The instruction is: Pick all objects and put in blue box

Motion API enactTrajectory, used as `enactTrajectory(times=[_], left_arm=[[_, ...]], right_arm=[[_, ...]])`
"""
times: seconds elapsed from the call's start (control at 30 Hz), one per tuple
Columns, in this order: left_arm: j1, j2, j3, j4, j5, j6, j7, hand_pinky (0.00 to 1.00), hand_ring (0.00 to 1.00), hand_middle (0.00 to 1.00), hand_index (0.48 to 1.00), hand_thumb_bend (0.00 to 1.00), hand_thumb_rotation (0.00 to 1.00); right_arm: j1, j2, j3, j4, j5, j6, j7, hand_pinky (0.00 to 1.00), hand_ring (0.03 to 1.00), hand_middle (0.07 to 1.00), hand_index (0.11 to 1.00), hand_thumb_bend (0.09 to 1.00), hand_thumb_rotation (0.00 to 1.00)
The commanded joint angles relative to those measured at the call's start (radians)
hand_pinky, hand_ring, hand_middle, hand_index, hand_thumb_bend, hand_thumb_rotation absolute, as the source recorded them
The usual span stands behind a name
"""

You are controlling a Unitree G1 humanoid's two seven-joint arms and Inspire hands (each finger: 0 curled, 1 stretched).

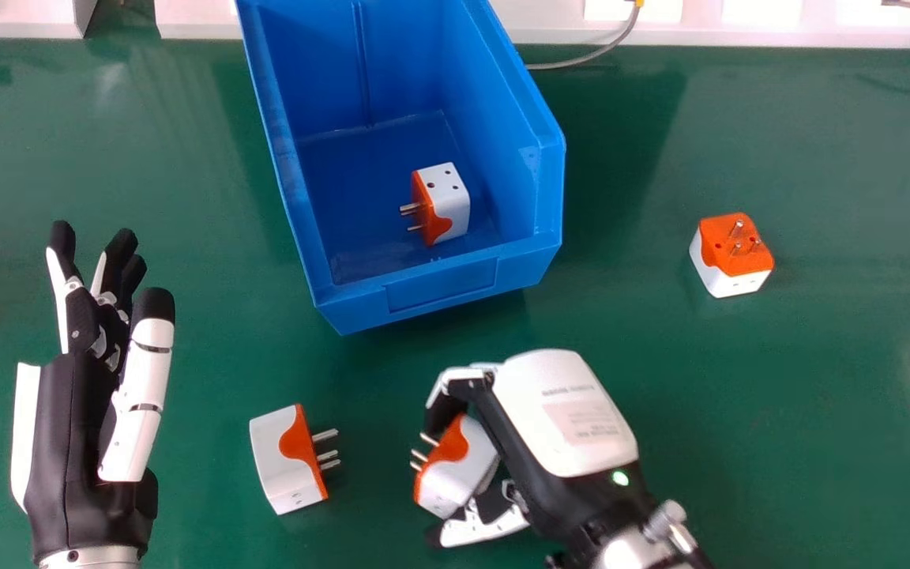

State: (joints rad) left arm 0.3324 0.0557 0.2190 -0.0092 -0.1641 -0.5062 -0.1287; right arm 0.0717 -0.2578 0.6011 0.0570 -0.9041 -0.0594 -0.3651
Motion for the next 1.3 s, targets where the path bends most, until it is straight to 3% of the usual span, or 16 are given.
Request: enactTrajectory(times=[0.0, 0.23, 0.33, 0.57, 0.67, 0.77, 0.9, 1.0, 1.07, 1.13, 1.27], left_arm=[[-0.002, 0.0, 0.0, -0.024, -0.005, -0.002, 0.002, 0.96, 0.98, 0.97, 0.955, 0.42, 0.7], [-0.016, -0.001, -0.004, -0.014, 0.005, -0.003, 0.004, 0.98, 0.98, 0.98, 0.963, 0.39, 0.71], [-0.021, -0.005, -0.006, -0.013, 0.004, 0.0, 0.006, 0.99, 0.99, 0.98, 0.964, 0.4, 0.72], [-0.031, -0.005, -0.007, -0.005, 0.018, -0.003, 0.011, 1.0, 0.99, 0.99, 0.967, 0.37, 0.75], [-0.027, -0.009, -0.01, -0.013, 0.015, 0.006, 0.013, 1.0, 0.99, 0.98, 0.963, 0.39, 0.74], [-0.021, -0.007, -0.011, -0.02, 0.043, 0.0, 0.027, 0.99, 0.98, 0.98, 0.96, 0.41, 0.75], [-0.012, -0.006, -0.013, -0.021, 0.037, -0.004, 0.021, 0.99, 0.98, 0.98, 0.961, 0.43, 0.75], [-0.004, -0.006, -0.014, -0.027, 0.05, -0.002, 0.027, 0.97, 0.97, 0.97, 0.955, 0.46, 0.76], [0.002, -0.009, -0.017, -0.036, 0.042, 0.0, 0.024, 0.97, 0.97, 0.97, 0.955, 0.45, 0.76], [0.005, -0.011, -0.02, -0.04, 0.025, -0.002, 0.015, 0.99, 0.98, 0.98, 0.961, 0.43, 0.76], [0.017, -0.008, -0.02, -0.05, 0.016, 0.002, 0.01, 1.0, 0.99, 0.99, 0.973, 0.44, 0.77]], right_arm=[[0.011, -0.002, -0.026, -0.112, -0.004, -0.013, 0.0, 0.11, 0.15, 0.402, 0.497, 0.507, 0.0], [0.022, 0.009, -0.088, -0.307, 0.002, -0.029, 0.017, 0.09, 0.126, 0.422, 0.491, 0.513, 0.0], [-0.017, 0.025, -0.115, -0.333, 0.012, -0.047, 0.021, 0.08, 0.121, 0.419, 0.491, 0.513, 0.0], [-0.188, 0.077, -0.153, -0.279, 0.003, -0.051, 0.027, 0.08, 0.114, 0.422, 0.491, 0.512, 0.0], [-0.268, 0.094, -0.162, -0.234, 0.01, -0.052, 0.035, 0.07, 0.108, 0.425, 0.49, 0.514, 0.0], [-0.353, 0.112, -0.169, -0.189, 0.002, -0.032, 0.052, 0.06, 0.098, 0.416, 0.486, 0.514, 0.0], [-0.506, 0.129, -0.182, -0.077, -0.005, -0.022, 0.051, 0.07, 0.108, 0.409, 0.487, 0.512, 0.0], [-0.657, 0.14, -0.186, 0.076, -0.008, -0.017, 0.032, 0.06, 0.106, 0.401, 0.483, 0.512, 0.0], [-0.751, 0.155, -0.184, 0.198, -0.009, -0.009, 0.006, 0.07, 0.118, 0.412, 0.488, 0.513, 0.0], [-0.838, 0.166, -0.176, 0.325, -0.011, -0.012, -0.026, 0.08, 0.125, 0.415, 0.489, 0.515, 0.0], [-0.978, 0.192, -0.162, 0.539, -0.002, 0.006, -0.046, 0.09, 0.15, 0.405, 0.494, 0.512, 0.0]])
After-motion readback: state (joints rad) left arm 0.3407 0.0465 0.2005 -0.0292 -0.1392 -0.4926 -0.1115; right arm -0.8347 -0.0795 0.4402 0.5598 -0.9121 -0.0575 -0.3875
